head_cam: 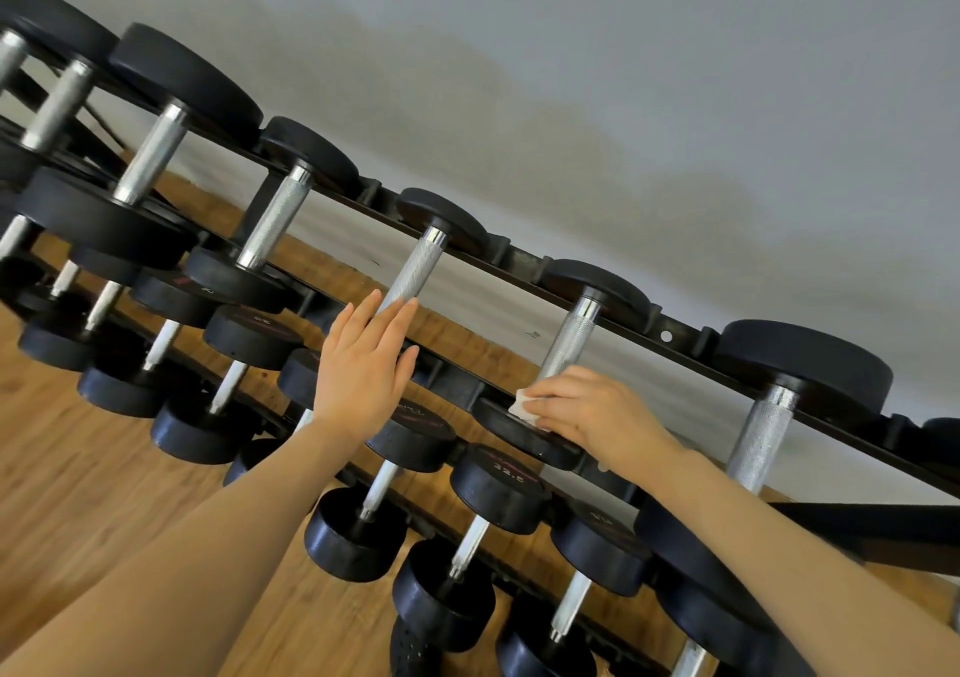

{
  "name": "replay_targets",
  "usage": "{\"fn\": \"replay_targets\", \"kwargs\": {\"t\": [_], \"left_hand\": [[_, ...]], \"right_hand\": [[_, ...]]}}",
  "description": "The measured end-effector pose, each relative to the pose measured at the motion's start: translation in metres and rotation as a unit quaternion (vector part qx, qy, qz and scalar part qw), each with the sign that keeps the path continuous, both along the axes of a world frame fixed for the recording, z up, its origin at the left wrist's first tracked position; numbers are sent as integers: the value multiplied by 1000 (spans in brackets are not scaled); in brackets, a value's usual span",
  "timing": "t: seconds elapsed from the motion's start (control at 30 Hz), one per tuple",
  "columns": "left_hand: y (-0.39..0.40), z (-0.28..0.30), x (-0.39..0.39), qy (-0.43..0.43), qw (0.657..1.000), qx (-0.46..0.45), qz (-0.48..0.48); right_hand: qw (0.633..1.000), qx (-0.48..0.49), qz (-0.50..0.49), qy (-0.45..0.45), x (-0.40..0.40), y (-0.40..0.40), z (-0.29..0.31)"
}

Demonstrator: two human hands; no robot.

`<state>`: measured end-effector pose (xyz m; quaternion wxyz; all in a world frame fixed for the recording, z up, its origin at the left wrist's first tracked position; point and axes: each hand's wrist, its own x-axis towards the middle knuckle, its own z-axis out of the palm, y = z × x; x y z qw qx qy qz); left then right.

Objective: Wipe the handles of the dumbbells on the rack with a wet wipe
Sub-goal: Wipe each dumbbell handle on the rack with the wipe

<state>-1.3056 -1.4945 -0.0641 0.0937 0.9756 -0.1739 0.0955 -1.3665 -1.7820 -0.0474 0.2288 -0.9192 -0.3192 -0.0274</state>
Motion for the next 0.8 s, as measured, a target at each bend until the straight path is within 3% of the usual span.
{"fn": "replay_targets", "kwargs": {"t": [0.17, 0.33, 0.5, 0.67, 0.8], "left_hand": [[-2, 0, 0, -11, 1000, 3, 9], [-1, -1, 0, -12, 1000, 0, 8], [0, -3, 0, -21, 1000, 0, 2], [1, -4, 1, -33, 999, 7, -1], [0, -3, 1, -45, 999, 3, -6]], "right_hand": [[996, 30, -76, -18, 1, -6, -7], [999, -21, 1, -25, -7, 2, 1], [996, -8, -67, -50, 3, -4, -1], [997, -63, 15, -42, -1, 3, -1], [996, -20, -63, -62, 8, -11, -5]]}}
